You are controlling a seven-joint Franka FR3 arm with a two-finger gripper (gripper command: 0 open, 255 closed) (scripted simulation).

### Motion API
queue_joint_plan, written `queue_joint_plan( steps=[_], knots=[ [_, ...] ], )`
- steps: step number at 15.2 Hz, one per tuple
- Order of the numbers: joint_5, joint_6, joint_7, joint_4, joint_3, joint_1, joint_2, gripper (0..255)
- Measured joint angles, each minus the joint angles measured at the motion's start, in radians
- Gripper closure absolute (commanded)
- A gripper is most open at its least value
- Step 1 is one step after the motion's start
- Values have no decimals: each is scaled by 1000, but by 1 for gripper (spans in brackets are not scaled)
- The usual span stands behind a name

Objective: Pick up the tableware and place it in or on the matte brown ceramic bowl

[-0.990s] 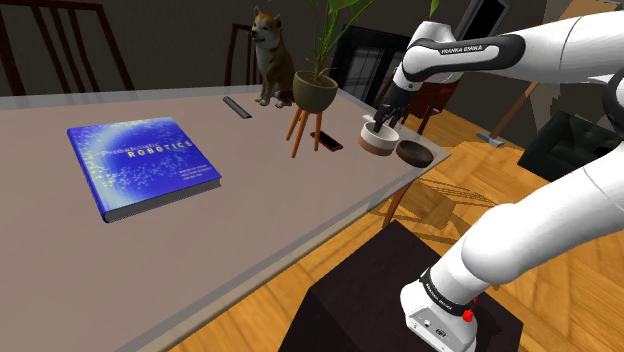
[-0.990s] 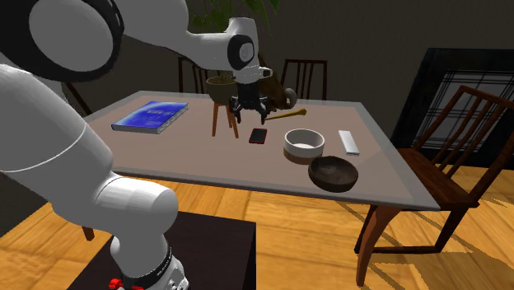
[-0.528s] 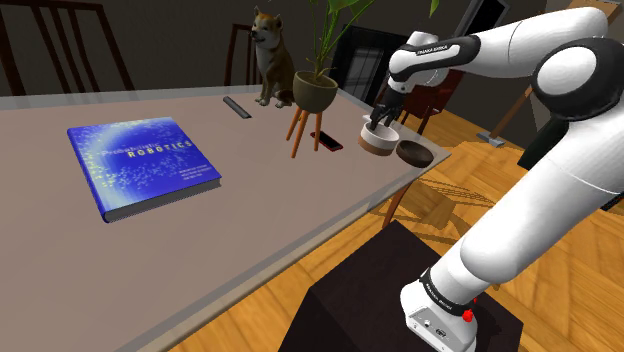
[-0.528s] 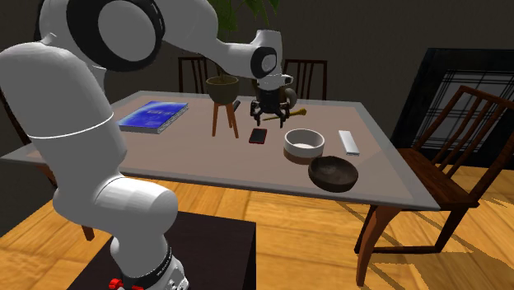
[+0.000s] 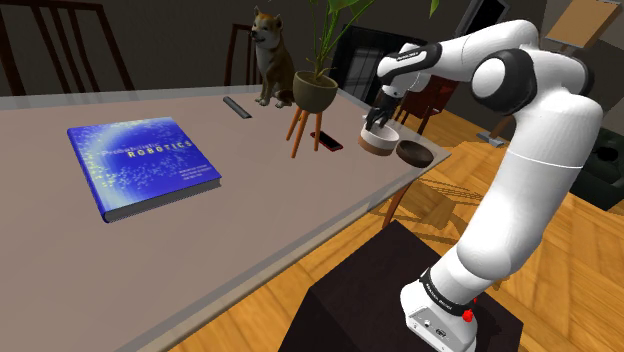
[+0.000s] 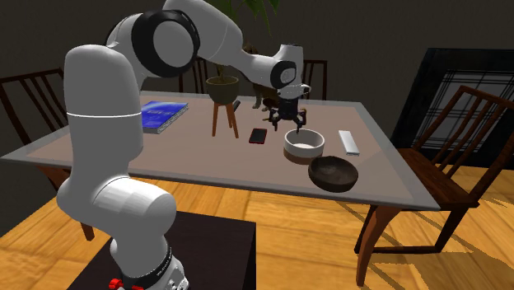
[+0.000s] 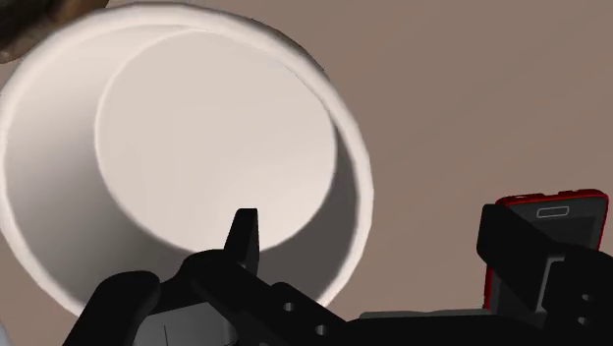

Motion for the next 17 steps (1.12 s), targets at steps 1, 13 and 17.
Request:
queue_joint_plan(
  steps=[1, 13, 17],
  knots=[
    [5, 8, -3, 1, 2, -2, 9, 0],
    [32, 78, -21, -29, 12, -10, 54, 0],
    [32, 78, -21, -29, 12, -10, 54, 255]
  ],
)
